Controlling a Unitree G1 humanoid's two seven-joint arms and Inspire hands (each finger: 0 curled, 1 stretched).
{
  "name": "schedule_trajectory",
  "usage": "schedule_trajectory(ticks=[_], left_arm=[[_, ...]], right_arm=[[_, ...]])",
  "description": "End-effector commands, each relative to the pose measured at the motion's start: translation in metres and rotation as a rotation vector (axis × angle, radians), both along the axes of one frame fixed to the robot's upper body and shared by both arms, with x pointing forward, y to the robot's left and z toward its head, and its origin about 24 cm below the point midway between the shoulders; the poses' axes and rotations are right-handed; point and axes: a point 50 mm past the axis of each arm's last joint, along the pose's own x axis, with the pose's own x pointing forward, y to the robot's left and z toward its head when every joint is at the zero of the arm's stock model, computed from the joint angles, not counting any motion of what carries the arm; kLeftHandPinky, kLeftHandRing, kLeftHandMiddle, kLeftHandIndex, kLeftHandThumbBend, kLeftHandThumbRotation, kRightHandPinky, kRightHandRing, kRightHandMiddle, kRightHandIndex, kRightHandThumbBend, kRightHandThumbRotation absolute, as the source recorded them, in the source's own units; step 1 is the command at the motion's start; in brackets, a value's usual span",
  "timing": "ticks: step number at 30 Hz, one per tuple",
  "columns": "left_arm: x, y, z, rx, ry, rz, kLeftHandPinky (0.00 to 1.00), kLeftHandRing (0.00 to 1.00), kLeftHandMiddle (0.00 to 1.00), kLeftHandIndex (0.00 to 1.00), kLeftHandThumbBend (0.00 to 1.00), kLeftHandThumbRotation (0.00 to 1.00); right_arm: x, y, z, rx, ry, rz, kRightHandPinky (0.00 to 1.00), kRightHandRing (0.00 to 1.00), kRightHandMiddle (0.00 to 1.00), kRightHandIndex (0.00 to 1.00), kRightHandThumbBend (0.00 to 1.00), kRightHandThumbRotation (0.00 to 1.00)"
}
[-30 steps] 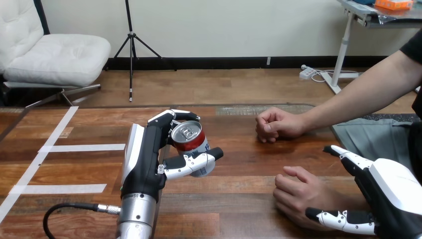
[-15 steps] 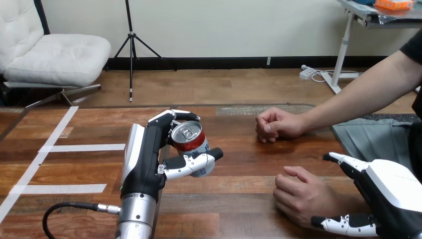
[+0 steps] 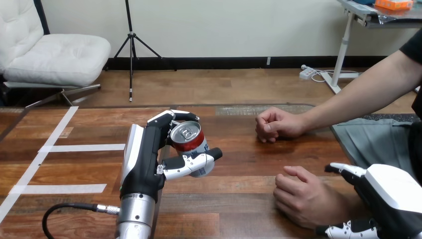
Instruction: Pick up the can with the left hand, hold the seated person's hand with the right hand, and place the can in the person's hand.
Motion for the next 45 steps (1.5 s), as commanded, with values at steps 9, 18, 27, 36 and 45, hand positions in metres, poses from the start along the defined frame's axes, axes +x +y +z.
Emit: schedule_trajectory(ticks=[9,18,27,36,45], left_arm=[[0.014,0.0,0.023,0.004,-0.116,-0.018,0.46,0.42,0.44,0.57,0.7,0.0],[0.015,0.001,0.022,0.001,-0.115,-0.018,0.46,0.42,0.44,0.57,0.7,0.0],[0.015,0.002,0.022,-0.001,-0.117,-0.02,0.46,0.42,0.44,0.57,0.69,0.0],[0.015,0.002,0.023,0.004,-0.122,-0.018,0.47,0.43,0.44,0.57,0.7,0.0],[0.016,0.002,0.023,0.003,-0.118,-0.02,0.47,0.43,0.44,0.57,0.7,0.0]], right_arm=[[0.013,0.006,0.029,-0.135,-0.073,0.087,0.95,0.88,0.87,0.85,0.84,0.33],[0.013,0.003,0.034,-0.178,-0.053,0.083,1.0,0.88,0.87,0.85,0.85,0.34],[0.013,0.002,0.036,-0.208,-0.03,0.072,1.0,0.87,0.86,0.84,0.84,0.31],[0.013,0.001,0.034,-0.234,-0.021,0.058,1.0,0.85,0.84,0.82,0.84,0.27],[0.014,0.0,0.031,-0.251,-0.001,0.042,0.98,0.83,0.83,0.82,0.84,0.25]])
